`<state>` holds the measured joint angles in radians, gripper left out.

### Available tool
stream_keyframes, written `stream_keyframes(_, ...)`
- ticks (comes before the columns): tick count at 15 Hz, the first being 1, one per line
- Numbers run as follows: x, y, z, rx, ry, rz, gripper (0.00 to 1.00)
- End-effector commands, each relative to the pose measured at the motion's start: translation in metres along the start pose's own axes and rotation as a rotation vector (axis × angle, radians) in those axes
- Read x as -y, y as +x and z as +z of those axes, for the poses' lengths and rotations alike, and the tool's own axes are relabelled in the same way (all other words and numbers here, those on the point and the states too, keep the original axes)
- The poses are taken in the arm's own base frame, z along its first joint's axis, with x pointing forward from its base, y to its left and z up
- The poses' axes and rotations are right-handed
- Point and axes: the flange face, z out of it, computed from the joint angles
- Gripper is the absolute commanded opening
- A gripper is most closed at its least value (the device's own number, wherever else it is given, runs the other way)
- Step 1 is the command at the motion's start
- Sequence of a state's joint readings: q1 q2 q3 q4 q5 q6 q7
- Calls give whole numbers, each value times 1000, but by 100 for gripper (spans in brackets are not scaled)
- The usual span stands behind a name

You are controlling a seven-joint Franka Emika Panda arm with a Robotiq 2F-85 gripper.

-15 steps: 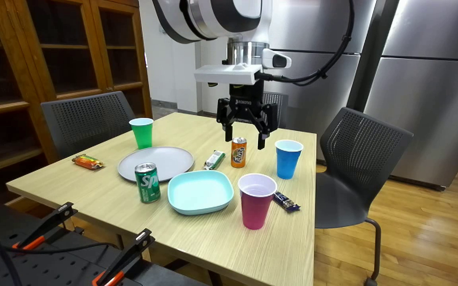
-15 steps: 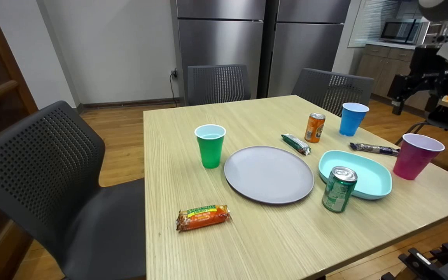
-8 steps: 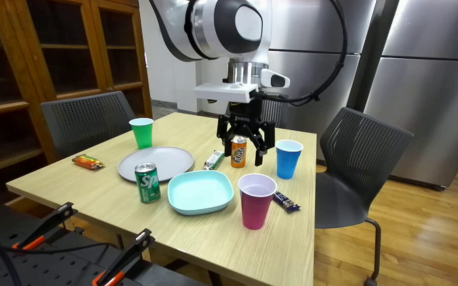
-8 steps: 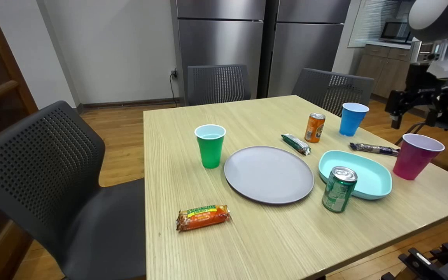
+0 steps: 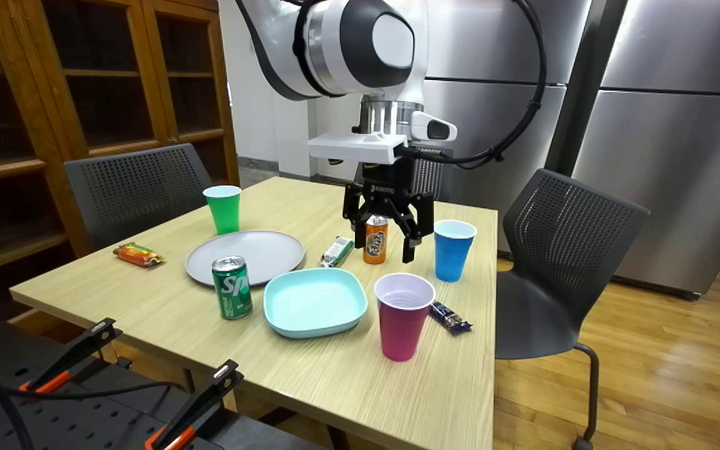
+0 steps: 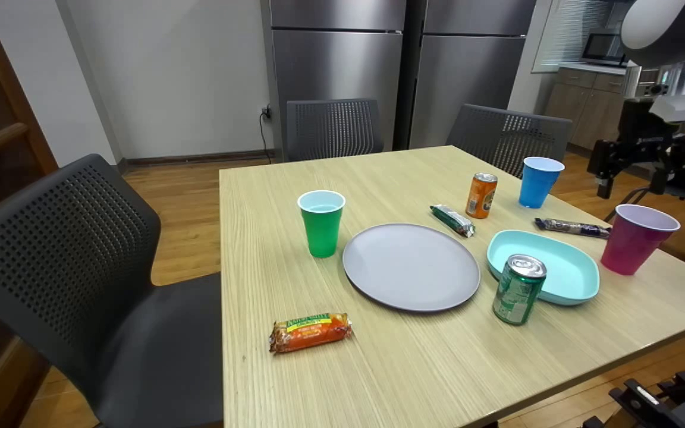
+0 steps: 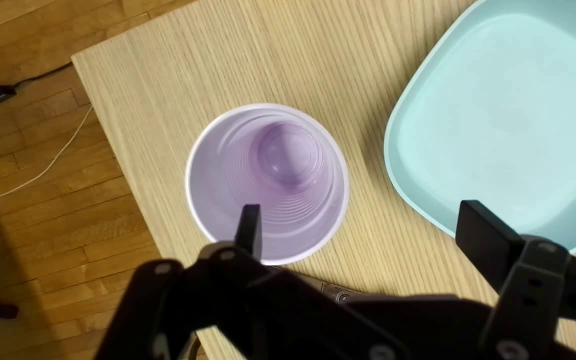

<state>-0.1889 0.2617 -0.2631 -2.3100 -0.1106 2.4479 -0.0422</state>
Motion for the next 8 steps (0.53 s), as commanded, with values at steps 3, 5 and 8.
stream_keyframes(3,0,0,0,1,0,0,100)
stream_keyframes(5,0,0,0,1,0,0,100)
stream_keyframes(8,2,1,6,-7,6,-5,100)
